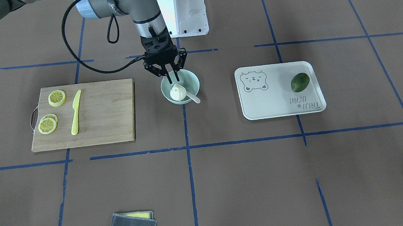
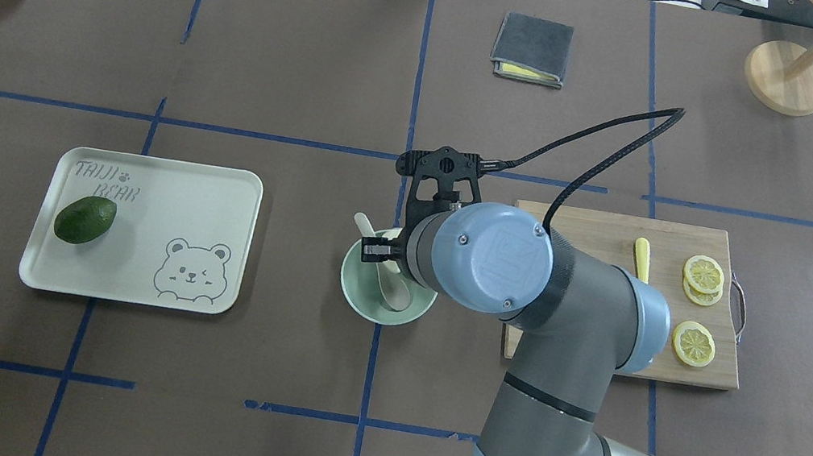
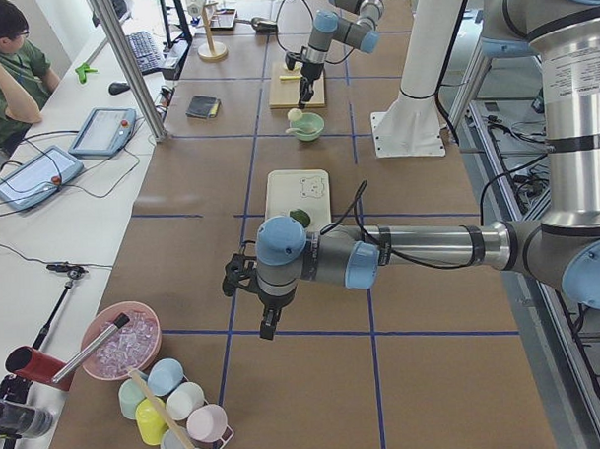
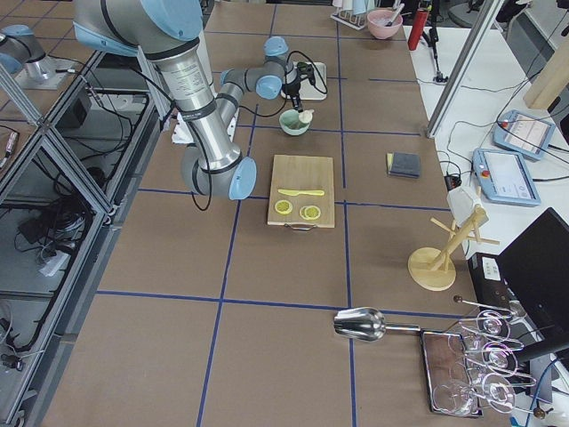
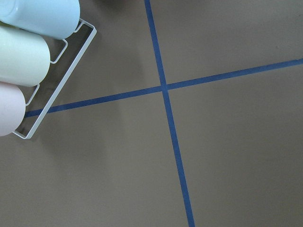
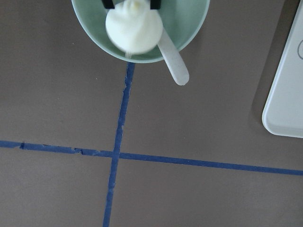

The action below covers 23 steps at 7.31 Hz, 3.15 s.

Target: Put spoon and bun in bowl

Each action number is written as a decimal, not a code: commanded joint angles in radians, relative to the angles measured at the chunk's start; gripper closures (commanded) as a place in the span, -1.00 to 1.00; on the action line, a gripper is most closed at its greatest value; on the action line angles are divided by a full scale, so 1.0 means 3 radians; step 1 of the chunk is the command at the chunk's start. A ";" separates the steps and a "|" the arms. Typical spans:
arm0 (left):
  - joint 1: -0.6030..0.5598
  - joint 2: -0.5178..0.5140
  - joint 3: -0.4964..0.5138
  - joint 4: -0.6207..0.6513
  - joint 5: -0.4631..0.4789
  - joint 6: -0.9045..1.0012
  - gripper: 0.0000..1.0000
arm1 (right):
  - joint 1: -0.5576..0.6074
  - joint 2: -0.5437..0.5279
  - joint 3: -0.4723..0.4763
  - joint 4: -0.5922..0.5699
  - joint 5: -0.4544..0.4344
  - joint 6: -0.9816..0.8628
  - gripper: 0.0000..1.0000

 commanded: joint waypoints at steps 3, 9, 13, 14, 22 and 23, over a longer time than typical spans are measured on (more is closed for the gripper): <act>0.0001 -0.0002 0.0004 -0.0001 0.0000 0.0003 -1.00 | 0.0251 0.0002 0.0258 -0.0475 0.0280 -0.0338 -1.00; 0.0001 0.0024 0.0004 0.0050 -0.0010 -0.0007 -1.00 | 0.2540 -0.0779 -0.0140 -0.0628 0.2083 -0.3351 -1.00; 0.0011 0.0003 -0.0113 0.0459 -0.0005 0.0120 -1.00 | 0.3519 -0.1091 -0.0702 -0.0766 0.2373 -0.4836 -1.00; 0.0011 -0.0002 -0.0139 0.0449 -0.0005 0.0121 -1.00 | 0.3637 -0.1335 -0.0703 -0.0726 0.2368 -0.4865 -1.00; 0.0006 0.0013 -0.0216 0.0434 0.0000 0.0162 -1.00 | 0.3996 -0.2299 -0.0734 -0.0102 0.2348 -0.4778 -1.00; 0.0006 0.0008 -0.0216 0.0434 0.0000 0.0162 -1.00 | 0.3996 -0.2299 -0.0744 -0.0102 0.2353 -0.4778 -1.00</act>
